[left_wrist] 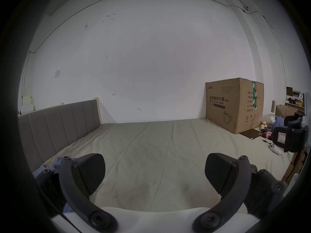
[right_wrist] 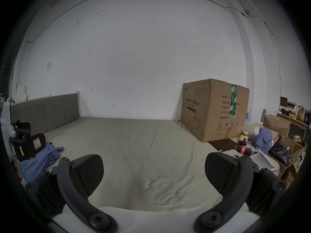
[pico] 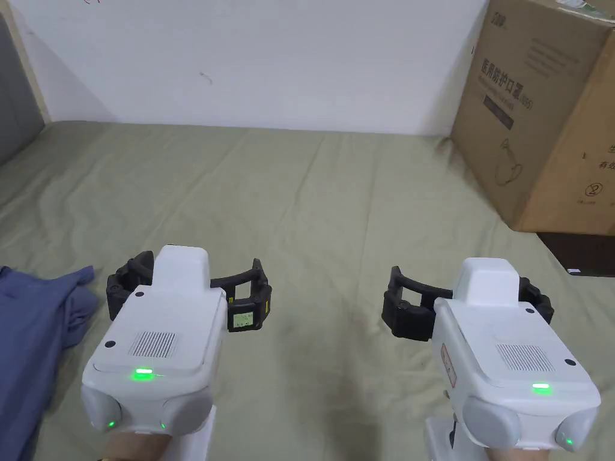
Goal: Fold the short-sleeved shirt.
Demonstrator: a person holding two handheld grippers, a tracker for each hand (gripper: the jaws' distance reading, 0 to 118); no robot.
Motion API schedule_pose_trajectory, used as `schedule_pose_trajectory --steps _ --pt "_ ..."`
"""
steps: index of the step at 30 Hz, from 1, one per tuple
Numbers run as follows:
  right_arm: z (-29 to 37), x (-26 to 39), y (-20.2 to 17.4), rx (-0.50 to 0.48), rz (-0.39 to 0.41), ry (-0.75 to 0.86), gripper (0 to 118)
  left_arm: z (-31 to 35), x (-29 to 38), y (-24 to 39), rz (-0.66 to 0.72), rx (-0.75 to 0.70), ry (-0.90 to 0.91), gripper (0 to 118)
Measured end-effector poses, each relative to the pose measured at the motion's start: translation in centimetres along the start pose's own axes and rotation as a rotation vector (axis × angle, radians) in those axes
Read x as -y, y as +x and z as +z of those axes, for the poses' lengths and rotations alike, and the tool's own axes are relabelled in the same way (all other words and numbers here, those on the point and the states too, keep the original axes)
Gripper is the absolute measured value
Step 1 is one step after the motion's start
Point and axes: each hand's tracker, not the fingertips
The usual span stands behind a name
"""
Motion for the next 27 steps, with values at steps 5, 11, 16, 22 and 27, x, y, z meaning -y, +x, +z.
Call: schedule_pose_trajectory --steps 5,11,16,22,27 --pt "-0.1 -1.2 -1.0 0.038 0.489 0.067 118 -0.7 -0.7 0.7 -0.481 -0.048 0.031 118" --pt "-0.5 0.6 -2.9 -0.02 1.775 0.309 118 -0.5 0.8 2.4 -1.682 0.002 0.375 118" --pt "0.3 1.0 -2.7 -0.193 2.02 0.311 117 0.2 1.5 2.8 -1.883 0.122 0.48 118" --pt "0.0 -5.0 -2.2 -0.201 1.107 0.043 117 0.7 -2.5 2.6 -1.145 0.139 0.275 118" --pt "-0.9 -7.1 1.6 -0.161 0.152 -0.005 117 -0.4 -5.9 -0.5 -0.273 0.08 0.149 118"
